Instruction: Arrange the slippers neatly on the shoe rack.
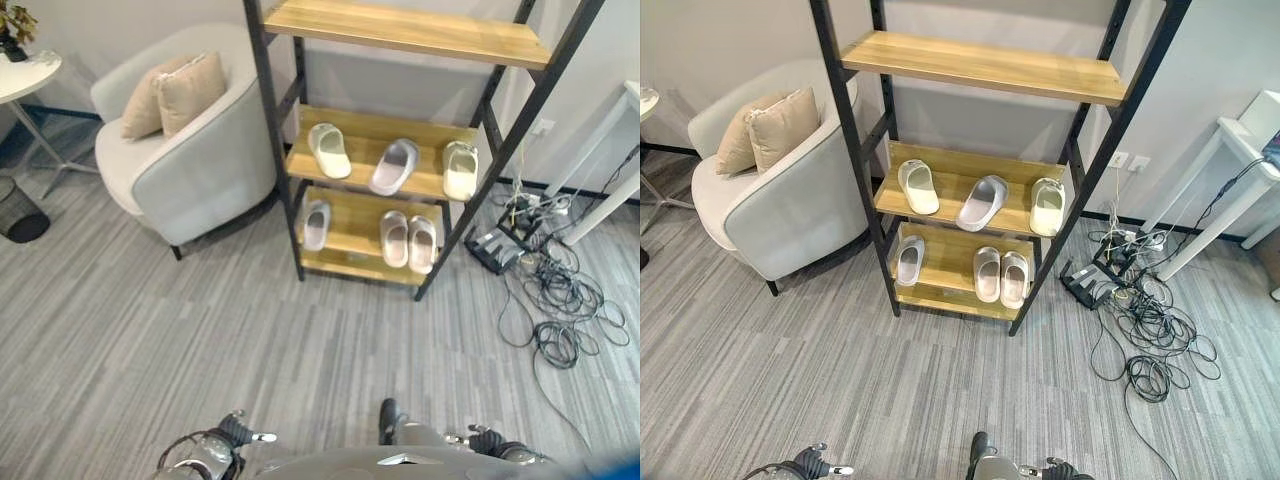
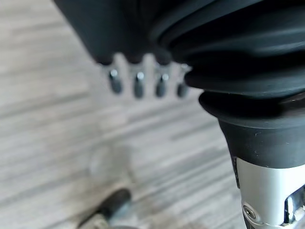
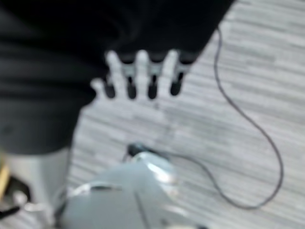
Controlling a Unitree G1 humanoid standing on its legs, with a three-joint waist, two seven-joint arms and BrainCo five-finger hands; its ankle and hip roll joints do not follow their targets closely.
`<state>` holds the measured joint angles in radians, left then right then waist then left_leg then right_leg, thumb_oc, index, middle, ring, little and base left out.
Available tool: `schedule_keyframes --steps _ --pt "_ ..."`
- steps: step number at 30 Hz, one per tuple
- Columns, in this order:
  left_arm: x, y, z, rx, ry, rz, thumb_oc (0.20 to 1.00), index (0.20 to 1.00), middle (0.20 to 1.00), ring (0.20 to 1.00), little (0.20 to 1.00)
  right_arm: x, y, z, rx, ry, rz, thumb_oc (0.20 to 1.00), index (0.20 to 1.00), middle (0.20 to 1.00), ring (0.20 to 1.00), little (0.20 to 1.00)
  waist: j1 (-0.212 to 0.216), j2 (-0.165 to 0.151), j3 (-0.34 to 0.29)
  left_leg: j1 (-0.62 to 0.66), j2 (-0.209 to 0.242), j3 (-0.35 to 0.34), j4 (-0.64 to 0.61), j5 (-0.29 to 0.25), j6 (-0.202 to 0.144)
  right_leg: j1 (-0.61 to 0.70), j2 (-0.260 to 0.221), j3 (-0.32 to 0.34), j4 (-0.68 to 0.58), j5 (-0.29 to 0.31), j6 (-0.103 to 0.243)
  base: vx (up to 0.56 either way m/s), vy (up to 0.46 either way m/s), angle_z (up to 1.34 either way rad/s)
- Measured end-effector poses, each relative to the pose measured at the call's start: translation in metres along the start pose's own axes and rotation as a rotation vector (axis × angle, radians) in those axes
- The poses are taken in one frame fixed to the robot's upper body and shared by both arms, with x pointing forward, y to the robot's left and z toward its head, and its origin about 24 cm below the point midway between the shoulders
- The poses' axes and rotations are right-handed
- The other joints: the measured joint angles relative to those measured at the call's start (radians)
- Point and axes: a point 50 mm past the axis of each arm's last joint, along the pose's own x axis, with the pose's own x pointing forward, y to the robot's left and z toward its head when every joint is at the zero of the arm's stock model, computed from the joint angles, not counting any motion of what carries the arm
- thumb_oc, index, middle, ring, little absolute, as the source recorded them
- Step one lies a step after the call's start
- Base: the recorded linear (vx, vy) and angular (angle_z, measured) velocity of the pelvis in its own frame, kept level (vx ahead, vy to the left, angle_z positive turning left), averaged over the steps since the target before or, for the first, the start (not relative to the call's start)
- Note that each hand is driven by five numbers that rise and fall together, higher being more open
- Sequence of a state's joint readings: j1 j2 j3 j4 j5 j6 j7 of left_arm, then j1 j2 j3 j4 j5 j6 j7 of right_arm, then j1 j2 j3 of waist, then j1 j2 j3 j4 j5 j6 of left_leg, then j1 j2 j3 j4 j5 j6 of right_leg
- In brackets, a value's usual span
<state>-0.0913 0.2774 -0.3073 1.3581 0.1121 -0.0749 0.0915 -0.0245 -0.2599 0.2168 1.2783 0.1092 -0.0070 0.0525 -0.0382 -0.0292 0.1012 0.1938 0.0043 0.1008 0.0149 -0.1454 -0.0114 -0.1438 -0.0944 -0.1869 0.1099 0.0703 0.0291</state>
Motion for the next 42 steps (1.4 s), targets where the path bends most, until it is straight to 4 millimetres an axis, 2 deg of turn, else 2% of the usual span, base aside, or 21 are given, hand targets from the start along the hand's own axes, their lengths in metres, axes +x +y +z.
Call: schedule_keyframes --steps 6,10,11,12,13,14,15,16,17,18,19,21,22,24,26,29,31,33,35,37,42 --pt "-0.002 -0.009 -0.009 -0.084 0.041 -0.01 1.0 1.0 1.0 1.0 1.0 -0.003 -0.019 -0.006 -0.007 0.017 -0.043 1.0 1.0 1.0 1.0 1.0 0.018 0.056 -0.058 -0.009 0.088 -0.009 0.123 -0.003 -0.029 0.126 0.094 -0.02 -0.12 -0.019 -0.049 0.11 -0.263 0.07" --pt "-0.001 -0.013 -0.002 -0.096 0.027 -0.018 1.0 1.0 1.0 1.0 1.0 -0.003 -0.018 -0.007 -0.03 0.015 -0.041 1.0 1.0 1.0 1.0 1.0 0.033 -0.004 -0.047 -0.161 0.104 -0.034 0.38 0.045 -0.133 0.145 0.1 -0.05 -0.143 -0.033 -0.1 0.01 -0.235 0.34" --pt "0.0 -0.009 0.006 -0.094 0.001 -0.007 1.0 1.0 1.0 1.0 1.0 -0.003 -0.017 -0.01 -0.027 0.025 -0.038 1.0 1.0 1.0 1.0 1.0 0.028 -0.029 -0.034 -0.249 0.115 -0.014 0.519 0.077 -0.152 0.136 0.089 -0.079 -0.146 -0.046 -0.108 0.09 -0.067 0.54" --pt "0.001 -0.007 0.013 -0.096 -0.028 -0.001 1.0 1.0 1.0 1.0 1.0 -0.002 -0.012 -0.009 -0.027 0.03 -0.03 1.0 1.0 1.0 1.0 1.0 0.035 -0.048 -0.021 -0.314 0.13 0.041 0.613 0.126 -0.137 0.152 0.088 -0.074 -0.184 -0.053 -0.098 0.18 0.038 0.25" --pt "0.001 -0.004 0.018 -0.094 -0.054 0.009 1.0 1.0 1.0 1.0 1.0 -0.001 -0.011 -0.007 -0.03 0.049 -0.034 1.0 1.0 1.0 1.0 1.0 0.055 -0.03 -0.015 -0.328 0.191 0.08 0.494 0.123 -0.117 0.137 0.109 -0.102 -0.155 -0.113 -0.054 0.19 0.121 0.05" --pt "0.002 0.002 0.021 -0.09 -0.064 0.035 1.0 1.0 1.0 1.0 1.0 0.0 -0.009 -0.004 -0.029 0.038 -0.038 1.0 1.0 1.0 1.0 1.0 0.042 -0.037 0.01 -0.303 0.191 0.06 0.333 0.121 -0.123 0.134 0.111 -0.1 -0.141 -0.071 -0.098 0.21 0.143 0.14" --pt "0.002 0.001 0.02 -0.084 -0.059 0.035 1.0 1.0 1.0 1.0 1.0 0.0 -0.008 -0.004 -0.03 0.033 -0.038 1.0 1.0 1.0 1.0 1.0 0.034 -0.041 0.013 -0.291 0.185 0.05 0.177 0.132 -0.128 0.139 0.116 -0.099 -0.155 -0.077 -0.089 0.25 0.197 0.15" --pt "0.001 -0.009 0.019 -0.062 -0.047 0.011 1.0 1.0 1.0 1.0 1.0 0.0 -0.012 0.0 -0.032 0.028 -0.049 1.0 1.0 1.0 1.0 1.0 0.055 0.01 0.015 -0.284 0.228 -0.005 -0.077 0.206 -0.152 0.133 0.159 -0.112 -0.122 -0.13 -0.043 0.19 0.152 -0.1" --pt "0.002 -0.011 0.025 -0.067 -0.063 0.013 1.0 1.0 1.0 1.0 1.0 0.0 -0.018 0.007 -0.031 0.015 -0.069 1.0 1.0 1.0 1.0 1.0 0.061 0.057 0.035 -0.305 0.298 -0.08 -0.115 0.226 -0.179 0.074 0.164 -0.115 0.125 -0.176 -0.12 0.29 0.251 -0.13" --pt "0.002 -0.005 0.023 -0.074 -0.057 0.029 1.0 1.0 1.0 1.0 1.0 0.001 -0.016 0.01 -0.028 0.001 -0.068 1.0 1.0 1.0 1.0 1.0 0.053 0.023 0.042 -0.334 0.295 -0.09 -0.114 0.241 -0.187 0.1 0.143 -0.031 0.132 -0.277 -0.149 0.21 0.2 0.04" --pt "0.001 -0.008 0.018 -0.093 -0.041 0.026 1.0 1.0 1.0 1.0 1.0 0.0 -0.018 0.01 -0.024 -0.006 -0.075 1.0 1.0 1.0 1.0 1.0 0.051 0.028 0.04 -0.334 0.297 -0.082 -0.099 0.253 -0.166 0.122 0.147 -0.025 0.121 -0.275 -0.094 0.27 0.291 -0.16" --pt "-0.001 -0.014 -0.001 -0.091 0.019 0.013 1.0 1.0 1.0 1.0 1.0 0.0 -0.019 0.007 -0.023 0.001 -0.083 1.0 1.0 1.0 1.0 1.0 0.062 0.02 0.001 -0.324 0.257 -0.075 -0.05 0.255 -0.165 0.15 0.134 0.015 0.061 -0.263 -0.067 0.22 0.282 -0.51" --pt "-0.002 -0.014 -0.004 -0.084 0.038 0.011 1.0 1.0 1.0 1.0 1.0 0.0 -0.02 0.005 -0.025 0.003 -0.093 1.0 1.0 1.0 1.0 1.0 0.049 0.032 -0.017 -0.3 0.205 -0.051 -0.039 0.262 -0.147 0.189 0.128 0.02 0.008 -0.236 -0.056 0.24 0.33 -0.43" --pt "-0.001 -0.013 -0.003 -0.084 0.035 0.011 1.0 1.0 1.0 1.0 1.0 -0.001 -0.018 0.0 -0.028 0.019 -0.088 1.0 1.0 1.0 1.0 1.0 0.052 0.033 -0.022 -0.27 0.178 -0.036 -0.048 0.269 -0.137 0.218 0.122 0.037 -0.027 -0.214 -0.057 0.2 0.33 -0.27" --pt "-0.001 -0.013 -0.001 -0.085 0.026 0.011 1.0 1.0 1.0 1.0 1.0 -0.002 -0.021 -0.004 -0.027 0.023 -0.097 1.0 1.0 1.0 1.0 1.0 0.052 0.053 -0.039 -0.225 0.157 0.002 -0.063 0.269 -0.078 0.236 0.101 0.047 -0.024 -0.225 -0.037 0.11 0.259 -0.21" --pt "0.002 0.01 0.011 -0.075 -0.009 0.068 1.0 1.0 1.0 1.0 1.0 0.001 -0.003 0.009 -0.015 -0.027 -0.053 1.0 1.0 1.0 1.0 1.0 0.053 -0.014 -0.076 -0.204 0.035 0.054 -0.076 0.219 0.0 0.204 -0.028 0.058 0.039 -0.257 0.018 0.12 0.347 -0.22" --pt "0.003 0.022 0.017 -0.07 -0.041 0.099 1.0 1.0 1.0 1.0 1.0 0.002 0.002 0.016 0.007 -0.049 -0.037 1.0 1.0 1.0 1.0 1.0 0.052 -0.004 -0.07 -0.19 0.007 0.057 -0.074 0.201 0.031 0.184 -0.074 0.033 0.117 -0.272 0.047 0.06 0.329 -0.07" --pt "0.003 0.018 0.022 -0.031 -0.055 0.084 1.0 1.0 1.0 1.0 1.0 0.002 -0.003 0.027 0.002 -0.077 -0.041 1.0 1.0 1.0 1.0 1.0 0.036 0.028 -0.035 -0.172 -0.007 0.077 -0.068 0.173 0.069 0.007 -0.138 0.034 0.471 -0.218 0.107 0.1 0.28 -0.12" --pt "0.003 0.013 0.015 -0.012 -0.039 0.072 1.0 1.0 1.0 1.0 1.0 0.002 0.001 0.018 0.004 -0.047 -0.028 1.0 1.0 1.0 1.0 1.0 0.024 0.032 -0.03 -0.154 -0.026 0.064 -0.065 0.151 0.097 -0.031 -0.168 0.039 0.482 -0.223 0.108 0.13 0.091 -0.09" --pt "0.001 0.005 0.007 0.0 -0.011 0.048 1.0 1.0 1.0 1.0 1.0 0.001 0.005 0.007 0.01 -0.021 -0.016 1.0 1.0 1.0 1.0 1.0 0.022 0.037 -0.022 -0.123 -0.022 0.062 -0.1 0.158 0.109 -0.018 -0.17 0.005 0.272 -0.215 0.113 0.07 -0.042 -0.05" --pt "0.0 0.004 0.001 -0.003 0.0 0.043 1.0 1.0 1.0 1.0 1.0 0.001 0.006 0.003 0.015 -0.011 -0.011 1.0 1.0 1.0 1.0 1.0 -0.003 -0.006 -0.01 -0.102 -0.026 0.041 -0.105 0.171 0.065 0.033 -0.151 0.038 -0.072 -0.049 0.145 0.03 -0.074 0.27"
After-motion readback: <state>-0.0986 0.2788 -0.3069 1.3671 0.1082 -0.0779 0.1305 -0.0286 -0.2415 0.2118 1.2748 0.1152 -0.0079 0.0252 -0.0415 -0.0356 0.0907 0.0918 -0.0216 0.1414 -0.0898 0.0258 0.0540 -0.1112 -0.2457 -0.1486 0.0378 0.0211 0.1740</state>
